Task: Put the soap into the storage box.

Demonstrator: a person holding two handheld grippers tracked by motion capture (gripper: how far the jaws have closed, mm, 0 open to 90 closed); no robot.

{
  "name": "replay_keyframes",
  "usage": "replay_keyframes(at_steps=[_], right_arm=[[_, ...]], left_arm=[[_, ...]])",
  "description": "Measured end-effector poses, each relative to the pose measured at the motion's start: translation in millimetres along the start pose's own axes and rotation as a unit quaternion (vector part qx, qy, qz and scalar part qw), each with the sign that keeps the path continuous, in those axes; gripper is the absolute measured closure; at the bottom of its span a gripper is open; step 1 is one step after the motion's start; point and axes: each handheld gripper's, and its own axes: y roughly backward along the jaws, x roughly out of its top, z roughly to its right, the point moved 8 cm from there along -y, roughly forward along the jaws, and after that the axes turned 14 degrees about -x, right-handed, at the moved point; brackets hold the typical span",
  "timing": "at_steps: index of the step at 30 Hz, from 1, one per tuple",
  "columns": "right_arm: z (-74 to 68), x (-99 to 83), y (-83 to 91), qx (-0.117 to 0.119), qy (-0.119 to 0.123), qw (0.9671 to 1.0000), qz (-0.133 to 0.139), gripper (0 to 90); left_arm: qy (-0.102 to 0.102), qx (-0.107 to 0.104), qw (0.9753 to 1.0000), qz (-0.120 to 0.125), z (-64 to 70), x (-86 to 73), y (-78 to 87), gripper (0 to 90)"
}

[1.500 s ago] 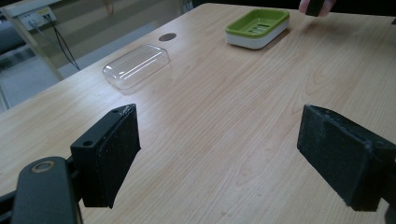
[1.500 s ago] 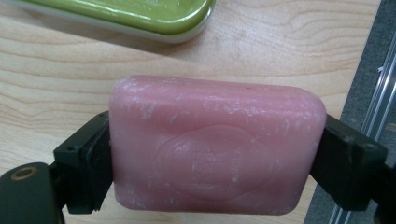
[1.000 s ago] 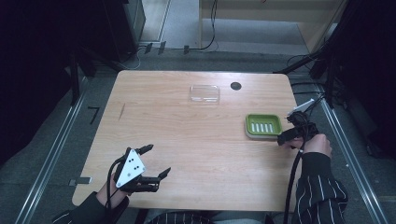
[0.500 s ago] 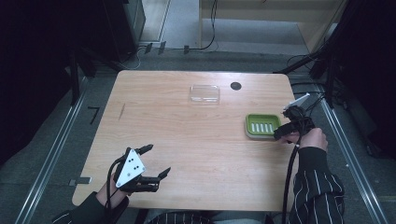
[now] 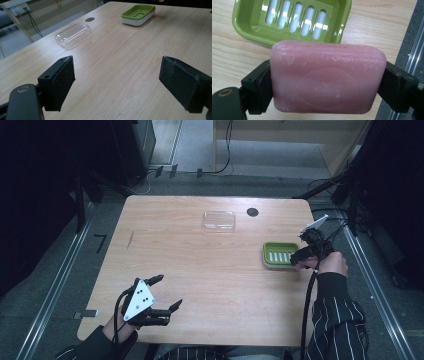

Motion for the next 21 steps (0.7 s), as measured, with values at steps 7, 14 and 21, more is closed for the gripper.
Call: replay_keyframes(at_steps=[7, 14, 21], right_arm=[[-0.2, 7.2, 3.4, 0.003, 0.0, 1.0, 0.007, 12.8], [-3.2, 13.9, 5.0, 0.005, 0.005, 0.9999, 0.01, 12.8], [-4.9, 20.4, 5.2, 0.006, 0.01, 0.9998, 0.013, 12.8]], left_arm=[[0.0, 0.001, 1.0, 0.0, 0.1, -0.1, -0.1, 14.0], [0.001, 0.001, 1.0, 0.0, 0.1, -0.1, -0.3, 14.0], [0.0, 0.002, 1.0, -0.002, -0.3, -0.4, 0.1, 14.0]])
